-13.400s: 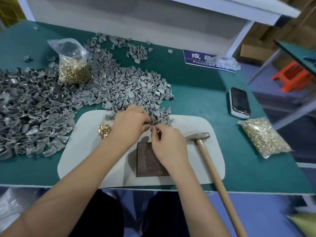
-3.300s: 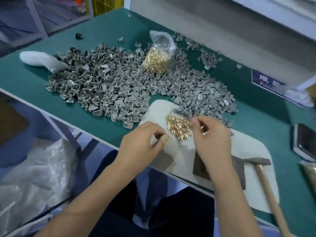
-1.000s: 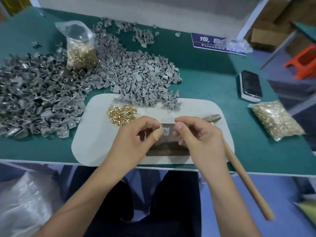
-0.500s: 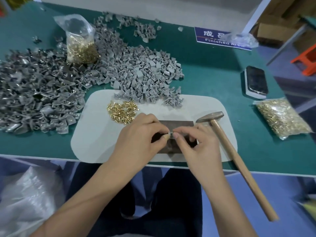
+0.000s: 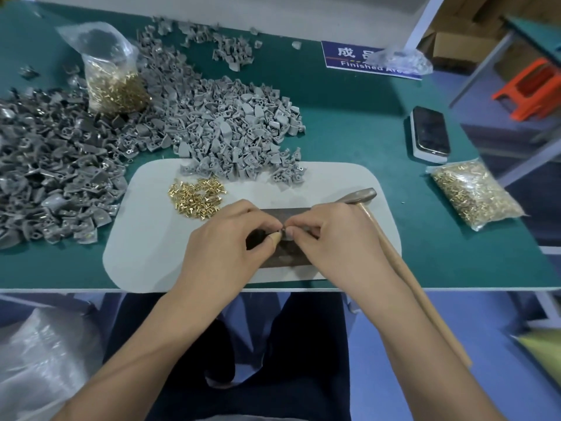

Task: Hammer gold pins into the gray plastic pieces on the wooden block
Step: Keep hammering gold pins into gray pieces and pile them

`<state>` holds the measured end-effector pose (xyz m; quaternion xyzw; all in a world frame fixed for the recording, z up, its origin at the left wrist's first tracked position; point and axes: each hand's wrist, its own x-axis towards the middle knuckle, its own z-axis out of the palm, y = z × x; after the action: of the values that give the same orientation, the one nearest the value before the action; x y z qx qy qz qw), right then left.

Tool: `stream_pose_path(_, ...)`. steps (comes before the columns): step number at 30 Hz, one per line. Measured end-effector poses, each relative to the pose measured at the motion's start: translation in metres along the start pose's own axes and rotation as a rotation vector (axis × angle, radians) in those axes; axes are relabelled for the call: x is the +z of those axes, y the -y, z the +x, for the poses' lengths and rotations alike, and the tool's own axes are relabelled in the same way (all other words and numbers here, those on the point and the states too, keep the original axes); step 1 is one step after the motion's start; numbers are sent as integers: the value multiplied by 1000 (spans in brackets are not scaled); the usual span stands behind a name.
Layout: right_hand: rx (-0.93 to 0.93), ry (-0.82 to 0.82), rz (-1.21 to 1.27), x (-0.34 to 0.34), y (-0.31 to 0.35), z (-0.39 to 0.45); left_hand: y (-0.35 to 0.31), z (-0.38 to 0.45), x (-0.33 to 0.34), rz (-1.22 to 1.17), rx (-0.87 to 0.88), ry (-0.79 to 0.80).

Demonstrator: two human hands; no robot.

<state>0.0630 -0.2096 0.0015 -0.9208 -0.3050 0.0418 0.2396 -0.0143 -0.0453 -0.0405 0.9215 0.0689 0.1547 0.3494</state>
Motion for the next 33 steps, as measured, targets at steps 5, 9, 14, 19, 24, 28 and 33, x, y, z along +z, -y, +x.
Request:
stream_pose_path(5,-24,-37,-2,2,-2,-4,-2,2,0,51,-8,2)
stream_pose_path(9,-53,-56,-70,6,-1,-7,-1,0,0,40,-18,12)
stream_pose_path(14,-26,-75,109,11,-9,-8,1,-1,1,17,-28,15)
stream_pose_path(19,-24,-92,167,17,-13,-7,2,-2,3,13,-16,-18)
stream_pose_path(24,31,-50,400,18,-22,-4,3,-1,3,28,-10,-23)
stream_pose_path(28,36,-71,227,16,-18,-3,4,-1,3,48,1,-29)
stream_pose_path(33,49,23,66,-5,-7,2,2,2,-1,70,14,-1)
